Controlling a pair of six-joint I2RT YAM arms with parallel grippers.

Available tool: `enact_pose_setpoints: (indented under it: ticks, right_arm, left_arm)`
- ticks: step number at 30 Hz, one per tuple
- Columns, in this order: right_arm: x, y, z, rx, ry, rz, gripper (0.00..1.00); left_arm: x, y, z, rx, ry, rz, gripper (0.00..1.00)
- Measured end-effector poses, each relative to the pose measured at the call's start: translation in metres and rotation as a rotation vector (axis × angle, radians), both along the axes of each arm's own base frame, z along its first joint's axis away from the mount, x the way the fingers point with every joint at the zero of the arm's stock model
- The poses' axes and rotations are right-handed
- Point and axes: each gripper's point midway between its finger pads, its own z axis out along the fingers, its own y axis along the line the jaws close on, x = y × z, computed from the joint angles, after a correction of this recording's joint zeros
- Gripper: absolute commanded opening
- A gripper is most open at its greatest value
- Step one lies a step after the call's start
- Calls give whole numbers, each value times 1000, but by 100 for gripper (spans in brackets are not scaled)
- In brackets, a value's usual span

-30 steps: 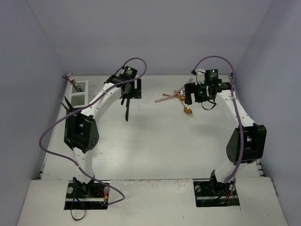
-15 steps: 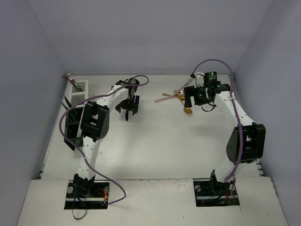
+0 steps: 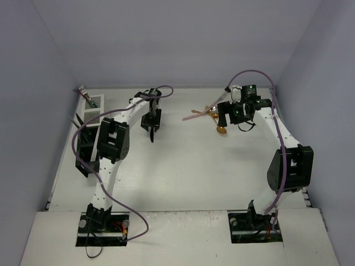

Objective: Sort the eating utensils into containers

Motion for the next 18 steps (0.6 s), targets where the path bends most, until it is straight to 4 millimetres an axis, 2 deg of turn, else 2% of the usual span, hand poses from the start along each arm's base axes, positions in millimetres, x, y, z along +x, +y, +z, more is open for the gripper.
enact_pose_setpoints:
  ticks: [9, 15, 18]
  right_arm:
    - [-1, 0, 0, 0, 3, 0, 82]
    - [-1, 0, 0, 0, 4, 0, 82]
    - [-1, 0, 0, -2, 4, 1, 82]
  left_arm:
    - [15, -2, 0, -33, -12, -15, 38]
    - [24, -5, 0, -39, -30, -37, 13]
    - [21, -5, -1, -47, -32, -46, 8]
